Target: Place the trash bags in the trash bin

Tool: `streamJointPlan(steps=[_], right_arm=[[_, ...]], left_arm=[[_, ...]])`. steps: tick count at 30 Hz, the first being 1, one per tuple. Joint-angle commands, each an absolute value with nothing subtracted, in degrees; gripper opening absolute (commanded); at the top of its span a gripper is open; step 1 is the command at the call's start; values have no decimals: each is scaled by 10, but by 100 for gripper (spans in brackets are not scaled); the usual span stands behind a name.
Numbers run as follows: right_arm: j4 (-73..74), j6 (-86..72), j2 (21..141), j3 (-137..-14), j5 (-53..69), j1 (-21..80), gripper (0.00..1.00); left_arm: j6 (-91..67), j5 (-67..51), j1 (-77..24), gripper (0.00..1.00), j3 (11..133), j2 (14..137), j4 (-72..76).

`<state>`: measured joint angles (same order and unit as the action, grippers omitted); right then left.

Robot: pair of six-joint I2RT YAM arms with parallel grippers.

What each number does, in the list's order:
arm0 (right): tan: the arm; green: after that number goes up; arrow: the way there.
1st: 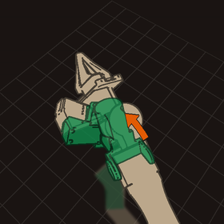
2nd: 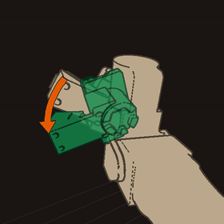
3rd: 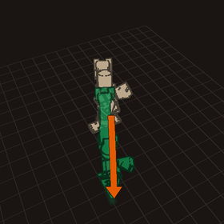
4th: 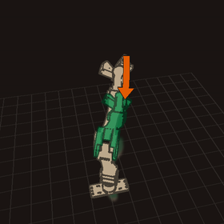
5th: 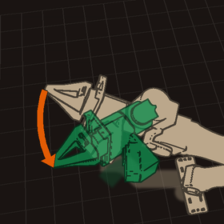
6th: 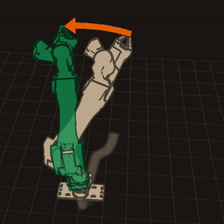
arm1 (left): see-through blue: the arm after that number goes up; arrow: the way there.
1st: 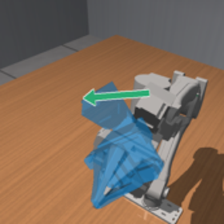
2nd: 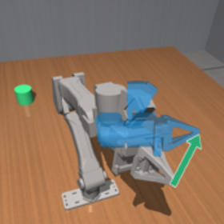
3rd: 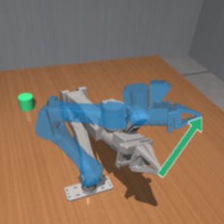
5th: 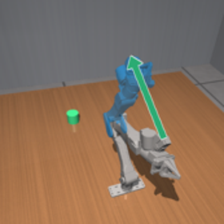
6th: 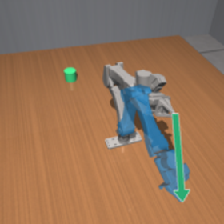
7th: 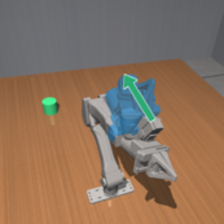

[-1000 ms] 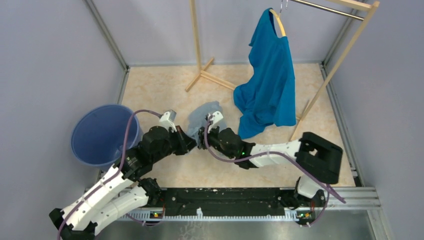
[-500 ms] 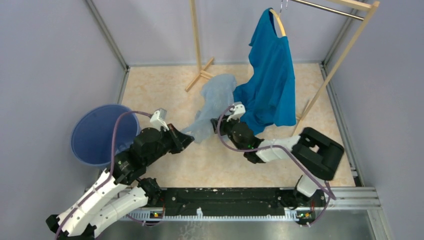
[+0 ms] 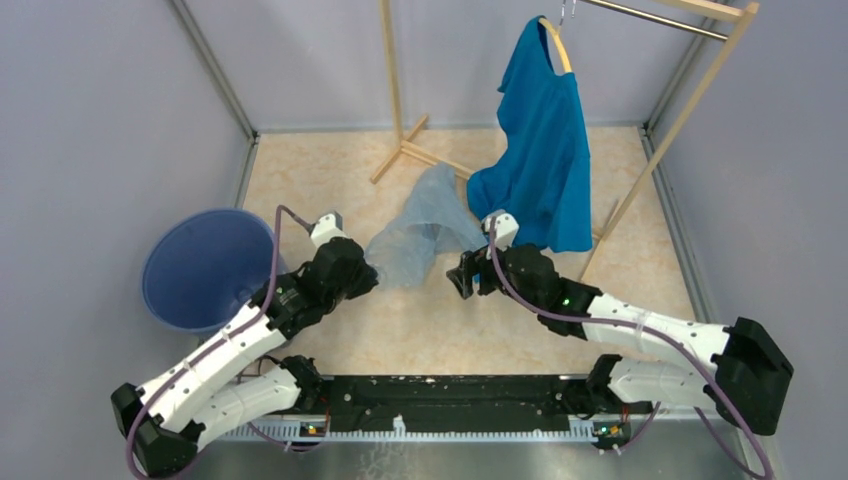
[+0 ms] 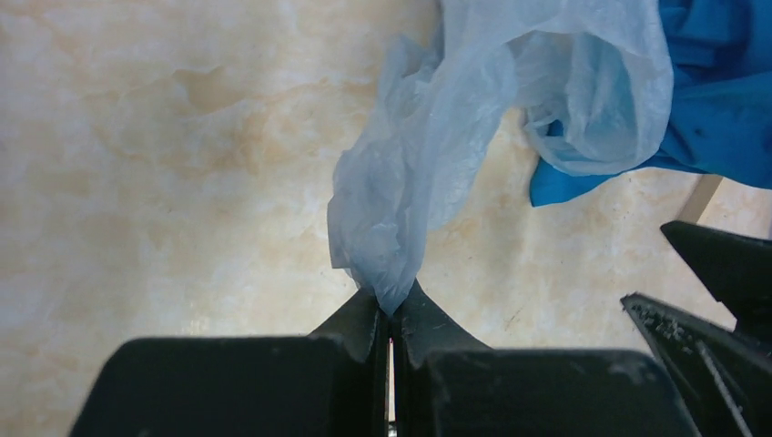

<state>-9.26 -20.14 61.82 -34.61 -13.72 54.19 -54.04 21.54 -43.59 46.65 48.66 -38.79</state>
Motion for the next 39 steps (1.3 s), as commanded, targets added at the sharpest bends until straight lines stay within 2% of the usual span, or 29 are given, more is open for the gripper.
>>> streamJointPlan(steps=[1,4,7,16,17,21,23,24,27,28,30,35,39], right_arm=[[-65,-186,603,-347,17,542,77],[-146,-181,627,-336,64,551,87],[-214,-193,693,-344,82,553,89],[-442,-347,895,-373,-45,552,88],[-471,-357,925,-389,-62,552,85],[-543,-396,1087,-485,-100,551,50],[-594,-398,1111,-498,-144,551,31],[-597,-396,1113,-502,-166,550,26],[-536,-402,1114,-532,-178,531,3],[-523,-402,1110,-530,-186,527,0],[-521,-400,1086,-507,-186,523,0],[-460,-447,971,-459,-79,514,0],[-362,-467,863,-428,-99,517,0]], left_arm=[[-602,226,-437,0,462,456,-443],[-614,168,-437,0,430,412,-403],[-637,151,-437,0,407,367,-398],[-678,109,-437,0,366,307,-393],[-684,98,-437,0,359,309,-388],[-705,37,-437,0,325,317,-343],[-710,14,-437,0,319,318,-330],[-709,10,-437,0,321,317,-334],[-704,36,-437,0,345,297,-388],[-700,49,-437,0,352,287,-405],[-694,81,-437,0,368,267,-435],[-663,175,-437,0,395,248,-498],[-618,151,-437,0,381,270,-452]])
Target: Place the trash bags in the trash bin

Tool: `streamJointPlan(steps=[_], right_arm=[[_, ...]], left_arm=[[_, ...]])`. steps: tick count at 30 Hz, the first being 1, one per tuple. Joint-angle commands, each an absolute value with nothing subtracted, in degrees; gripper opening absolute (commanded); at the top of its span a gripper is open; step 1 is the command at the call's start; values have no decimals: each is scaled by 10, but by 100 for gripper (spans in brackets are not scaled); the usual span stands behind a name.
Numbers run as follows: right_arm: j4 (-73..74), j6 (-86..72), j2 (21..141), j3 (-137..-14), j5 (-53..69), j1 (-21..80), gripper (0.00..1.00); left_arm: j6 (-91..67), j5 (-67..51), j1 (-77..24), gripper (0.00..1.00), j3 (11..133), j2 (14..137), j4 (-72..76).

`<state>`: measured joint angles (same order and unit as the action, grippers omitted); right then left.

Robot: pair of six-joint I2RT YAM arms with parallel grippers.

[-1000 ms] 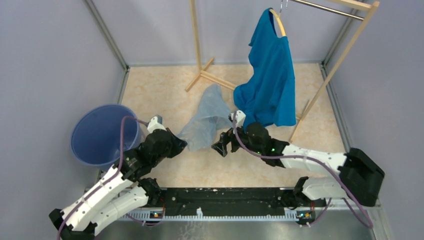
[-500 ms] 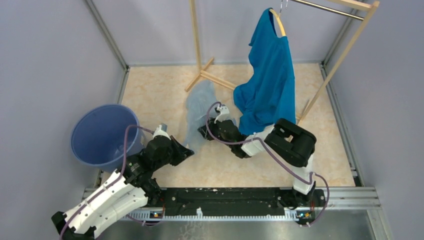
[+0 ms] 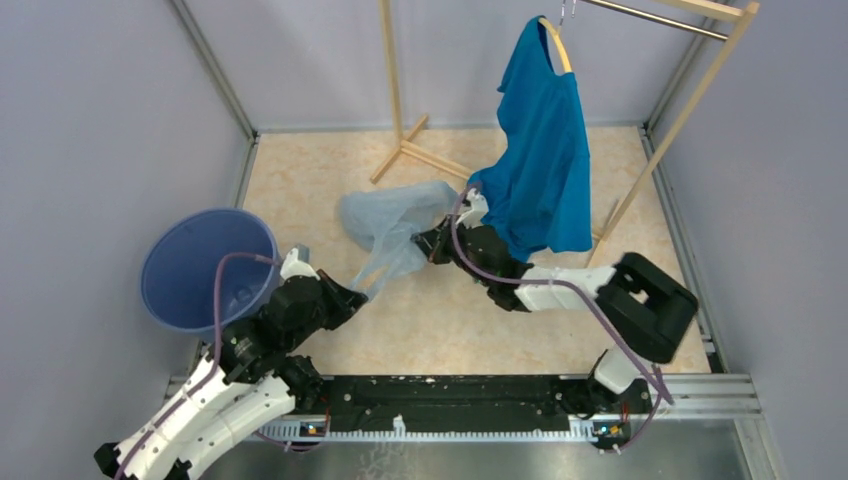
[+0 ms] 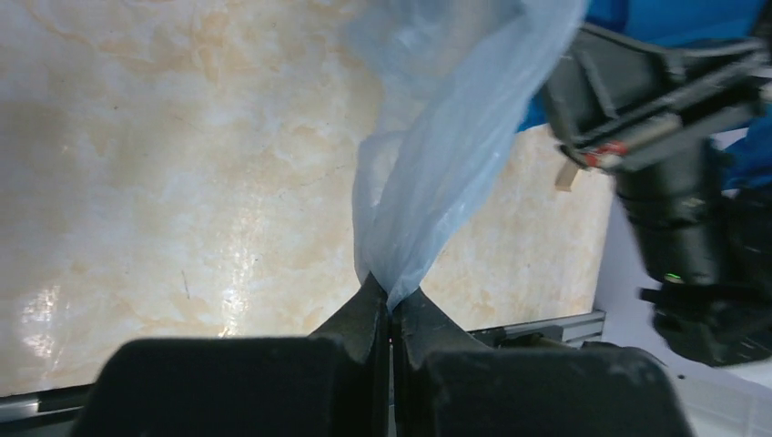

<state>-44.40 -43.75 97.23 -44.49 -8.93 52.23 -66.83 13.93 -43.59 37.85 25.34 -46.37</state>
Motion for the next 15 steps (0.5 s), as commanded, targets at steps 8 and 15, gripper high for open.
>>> streamJointPlan(steps=[8,15], right_arm=[[16,-338,796,-542,-251,521,0],[-15,-351,883,-563,-249,552,3]], left_arm=[[-540,-16,-437,0,436,357,-311],[-615,-205,-438,0,347,364,-147]])
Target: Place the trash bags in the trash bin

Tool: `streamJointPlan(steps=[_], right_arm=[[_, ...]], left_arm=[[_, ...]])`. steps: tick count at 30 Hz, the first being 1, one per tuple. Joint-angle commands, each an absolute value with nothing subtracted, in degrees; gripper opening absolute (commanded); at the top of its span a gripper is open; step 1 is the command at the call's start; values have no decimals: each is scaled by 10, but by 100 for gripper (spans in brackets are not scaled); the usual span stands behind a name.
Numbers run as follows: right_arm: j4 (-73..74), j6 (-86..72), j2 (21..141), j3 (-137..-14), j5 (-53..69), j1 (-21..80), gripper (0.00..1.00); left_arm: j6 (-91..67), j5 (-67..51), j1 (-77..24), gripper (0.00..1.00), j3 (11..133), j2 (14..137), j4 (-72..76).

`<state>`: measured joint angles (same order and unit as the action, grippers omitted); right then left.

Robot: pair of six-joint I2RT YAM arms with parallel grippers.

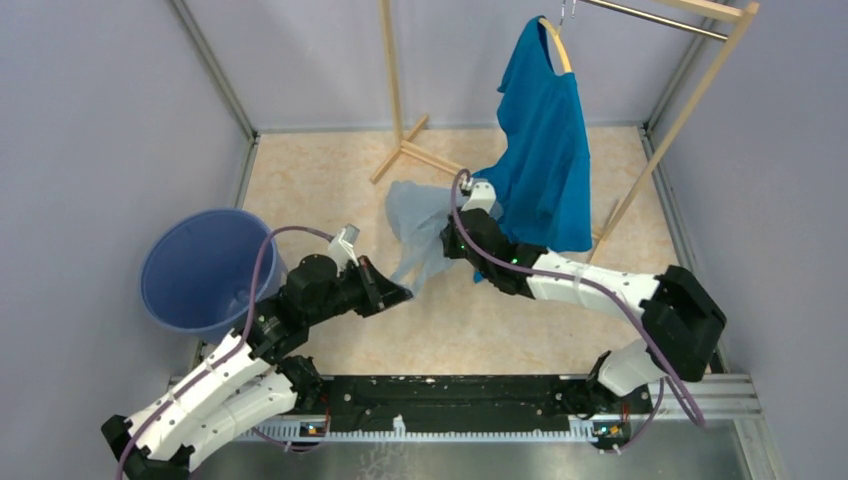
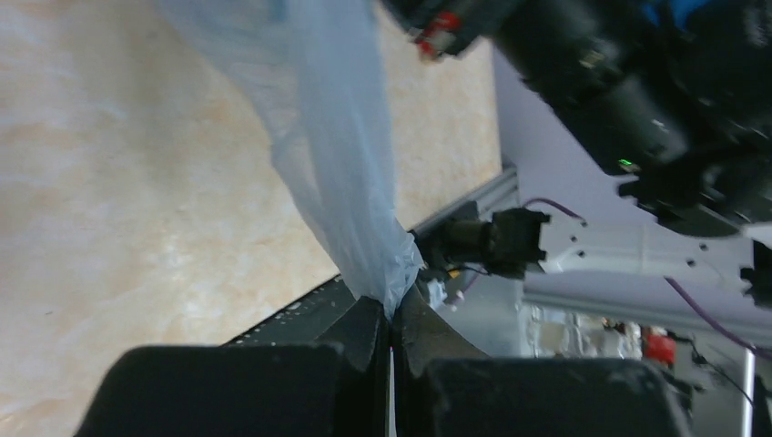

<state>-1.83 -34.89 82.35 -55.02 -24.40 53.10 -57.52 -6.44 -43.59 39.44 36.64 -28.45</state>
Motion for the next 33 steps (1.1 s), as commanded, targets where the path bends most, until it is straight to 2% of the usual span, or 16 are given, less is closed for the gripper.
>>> streamJointPlan(steps=[1,3,5,7,10,15,18,20,22,25,29,33], right_arm=[[-60,-370,899,-551,-234,558,3],[-205,-405,937,-519,-205,567,5],[-284,-413,974,-505,-173,568,15],[-252,-403,991,-533,-162,568,22],[-221,-338,954,-527,-141,568,38],[-105,-244,801,-460,-127,568,69],[-23,-203,703,-425,-142,566,83],[-19,-178,650,-397,-141,552,95],[-30,-160,631,-382,-95,510,98],[-62,-145,663,-405,-35,450,97],[-137,-67,774,-468,4,442,95],[-142,-27,911,-569,10,443,93]], left_arm=[[-629,-212,-438,0,337,360,-129],[-634,-194,-438,0,335,347,-126],[-629,-165,-438,0,344,335,-149],[-614,-132,-438,0,362,328,-191],[-583,-59,-438,0,397,323,-282],[-535,80,-438,0,438,307,-389],[-513,106,-438,0,449,299,-417],[-503,109,-437,0,453,294,-428],[-497,103,-437,0,454,290,-436],[-492,90,-437,0,455,281,-446],[-490,83,-438,0,459,260,-465],[-473,62,-438,0,469,249,-479]])
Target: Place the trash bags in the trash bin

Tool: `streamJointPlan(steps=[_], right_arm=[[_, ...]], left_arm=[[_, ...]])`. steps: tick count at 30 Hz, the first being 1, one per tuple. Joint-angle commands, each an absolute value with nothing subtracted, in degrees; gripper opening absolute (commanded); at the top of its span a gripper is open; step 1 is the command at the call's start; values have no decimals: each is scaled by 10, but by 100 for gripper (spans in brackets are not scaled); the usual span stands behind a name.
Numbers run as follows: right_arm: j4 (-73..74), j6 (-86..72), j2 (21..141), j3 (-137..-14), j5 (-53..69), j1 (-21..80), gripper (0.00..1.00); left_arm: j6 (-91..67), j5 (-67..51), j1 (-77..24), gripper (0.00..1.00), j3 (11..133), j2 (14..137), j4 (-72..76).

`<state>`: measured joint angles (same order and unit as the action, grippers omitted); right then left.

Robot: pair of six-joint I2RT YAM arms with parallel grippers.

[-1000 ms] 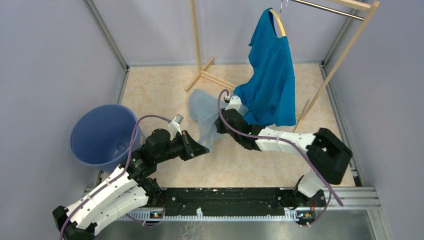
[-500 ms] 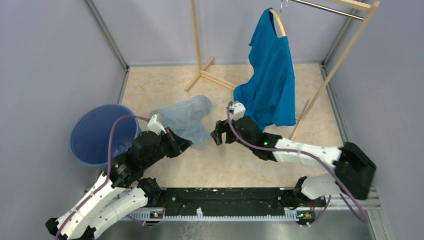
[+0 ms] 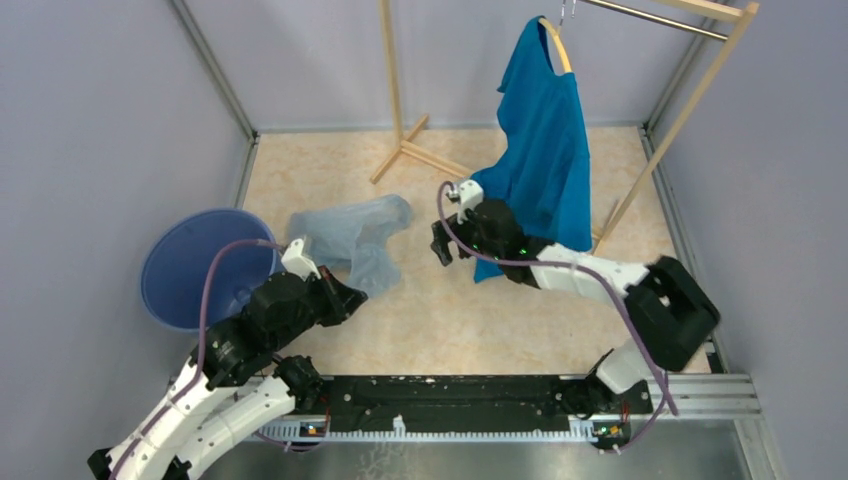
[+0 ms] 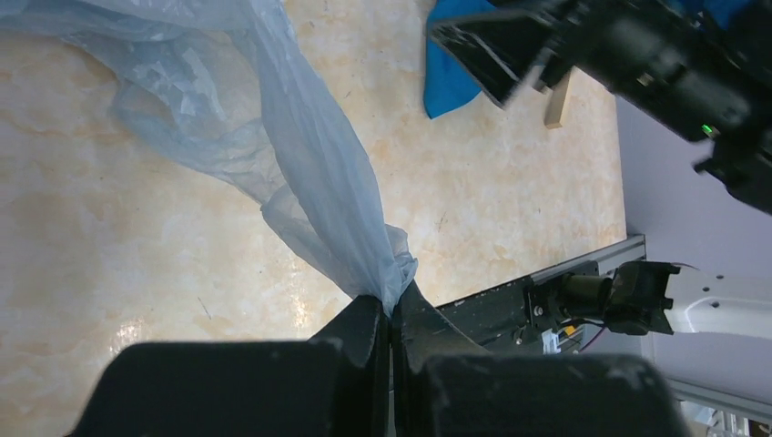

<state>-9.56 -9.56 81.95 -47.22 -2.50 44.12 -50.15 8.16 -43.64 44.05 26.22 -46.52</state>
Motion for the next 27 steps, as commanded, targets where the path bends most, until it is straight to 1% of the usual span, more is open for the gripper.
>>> streamJointPlan(steps=[1,9,14,19,24,27], right_arm=[[-125,-23,942,-597,11,442,92],[-141,-21,1120,-729,90,428,92],[-183,-10,1171,-752,163,420,89],[-224,-40,1214,-778,233,387,86],[-225,-51,1269,-829,303,379,75],[-233,-54,1281,-839,322,378,68]], left_arm=[[-466,50,-438,0,471,249,-482],[-418,10,-438,0,484,242,-502],[-387,6,-438,0,507,239,-525],[-374,5,-438,0,519,240,-544],[-369,9,-438,0,521,241,-550],[-369,11,-438,0,527,242,-555]])
